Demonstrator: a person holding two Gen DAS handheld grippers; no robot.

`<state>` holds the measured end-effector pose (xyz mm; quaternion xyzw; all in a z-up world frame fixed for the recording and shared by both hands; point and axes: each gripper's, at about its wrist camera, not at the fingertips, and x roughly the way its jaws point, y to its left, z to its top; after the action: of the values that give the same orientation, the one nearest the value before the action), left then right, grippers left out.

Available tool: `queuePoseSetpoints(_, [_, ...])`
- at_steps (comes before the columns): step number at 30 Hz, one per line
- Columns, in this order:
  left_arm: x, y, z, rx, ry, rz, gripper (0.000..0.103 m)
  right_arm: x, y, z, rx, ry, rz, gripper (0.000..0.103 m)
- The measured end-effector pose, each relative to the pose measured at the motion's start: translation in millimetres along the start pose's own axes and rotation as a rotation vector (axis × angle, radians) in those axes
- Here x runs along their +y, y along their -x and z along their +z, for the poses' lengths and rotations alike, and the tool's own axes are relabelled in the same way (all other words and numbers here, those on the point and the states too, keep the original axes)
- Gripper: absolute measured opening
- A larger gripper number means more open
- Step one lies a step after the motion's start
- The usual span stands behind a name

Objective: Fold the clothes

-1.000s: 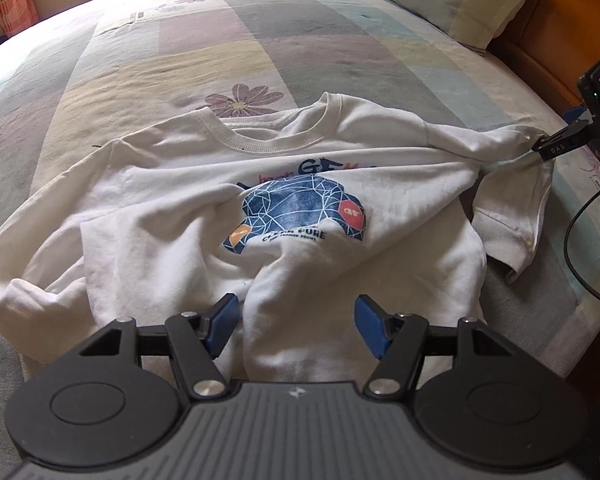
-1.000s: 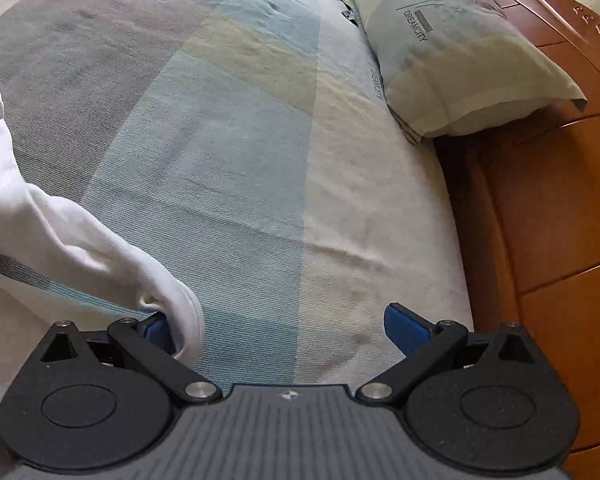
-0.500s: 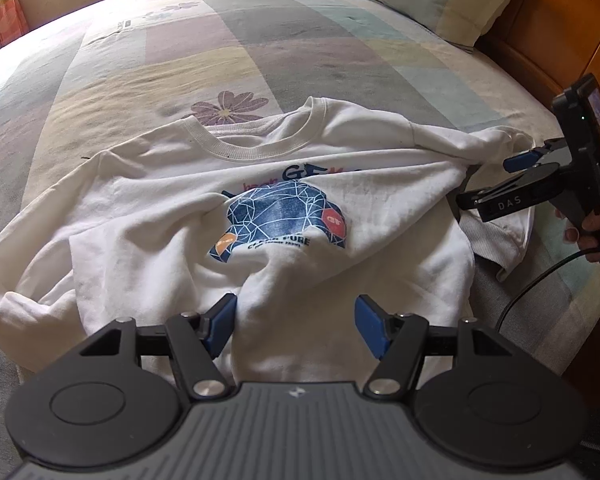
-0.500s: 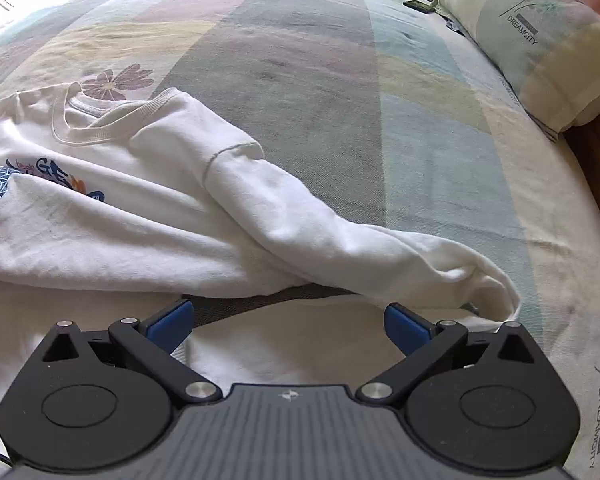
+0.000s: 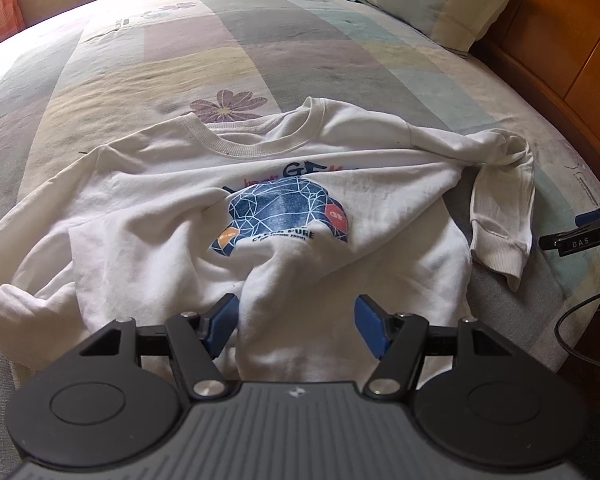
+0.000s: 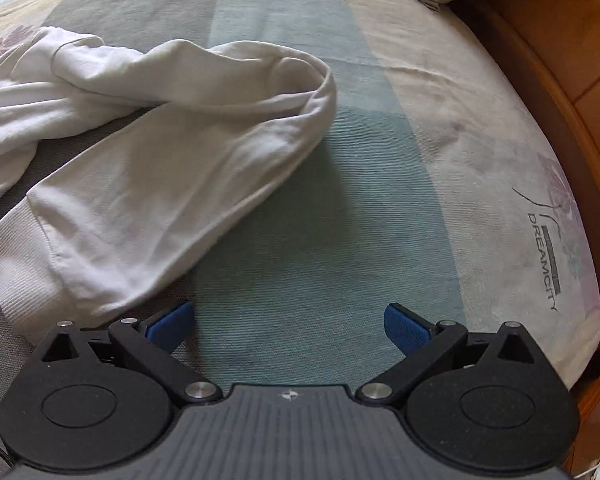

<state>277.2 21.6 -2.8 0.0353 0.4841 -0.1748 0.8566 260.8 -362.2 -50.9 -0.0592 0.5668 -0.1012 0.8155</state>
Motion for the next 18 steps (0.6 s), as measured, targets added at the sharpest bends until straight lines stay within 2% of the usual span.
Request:
queuePoseSetpoints(3, [-5.2, 2.7, 5.4, -0.015, -0.020, 0.006, 0.065, 8.6, 11.5, 7.7, -0.060, -0.017, 0.044, 0.103])
queuePoseSetpoints(7, [-11.3, 7.3, 9.2, -0.036, -0.040, 0.028, 0.065, 47.6, 20.8, 34.8, -0.164, 0.024, 0.141, 0.103])
queuePoseSetpoints(9, [-11.9, 9.7, 8.6, -0.044, -0.034, 0.029, 0.065, 72.5, 16.1, 50.2, -0.201, 0.050, 0.162, 0.103])
queuePoseSetpoints(11, [-11.4, 11.5, 6.6, -0.046, -0.026, 0.031, 0.065, 93.3, 4.5, 61.8, -0.197, 0.049, 0.185, 0.103])
queuePoseSetpoints(15, [-7.4, 11.3, 1.2, -0.030, -0.014, 0.050, 0.065, 113.6, -2.8, 51.9, -0.204, 0.133, 0.136, 0.103])
queuePoseSetpoints(18, [-3.9, 7.1, 1.5, -0.019, -0.002, 0.057, 0.065, 88.6, -0.9, 35.0, -0.171, 0.140, 0.094, 0.103])
